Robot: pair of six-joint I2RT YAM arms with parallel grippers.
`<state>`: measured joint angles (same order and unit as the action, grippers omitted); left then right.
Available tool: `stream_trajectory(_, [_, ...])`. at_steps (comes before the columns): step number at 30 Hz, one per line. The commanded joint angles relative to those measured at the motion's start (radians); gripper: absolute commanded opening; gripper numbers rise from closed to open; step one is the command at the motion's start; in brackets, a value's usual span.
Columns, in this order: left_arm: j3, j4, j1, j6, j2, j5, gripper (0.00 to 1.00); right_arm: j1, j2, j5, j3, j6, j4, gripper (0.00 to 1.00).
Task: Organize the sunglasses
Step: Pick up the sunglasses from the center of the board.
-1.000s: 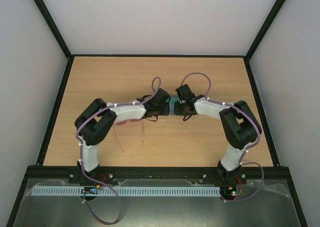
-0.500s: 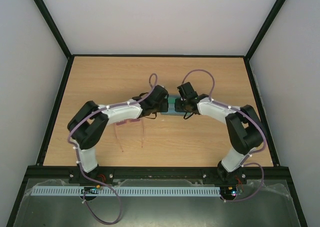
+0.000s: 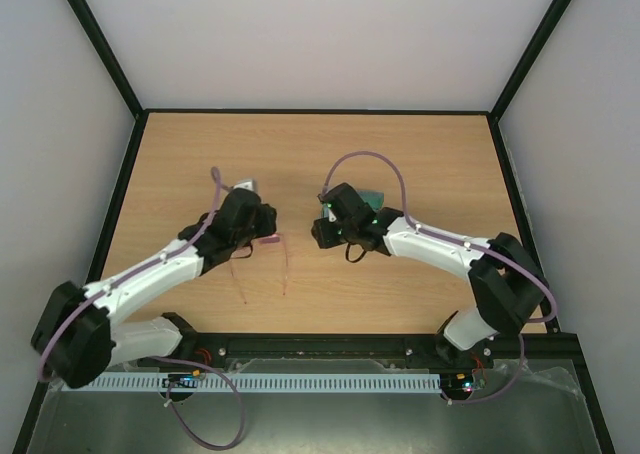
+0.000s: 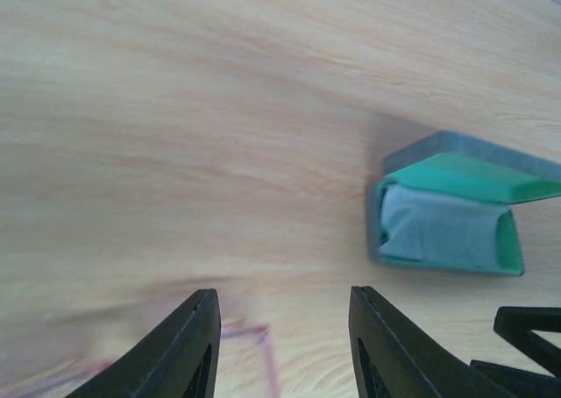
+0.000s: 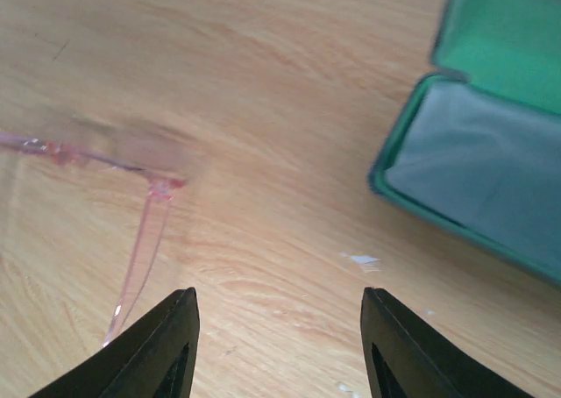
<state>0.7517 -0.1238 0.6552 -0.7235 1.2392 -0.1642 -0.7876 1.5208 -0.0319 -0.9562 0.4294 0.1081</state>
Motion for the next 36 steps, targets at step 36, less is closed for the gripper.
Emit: stream_trajectory(36, [-0.194, -0.137, -0.251, 0.044, -0.380, 0.145, 0.54, -0.258, 0.484, -0.239, -0.441, 0.077, 0.289, 0.28])
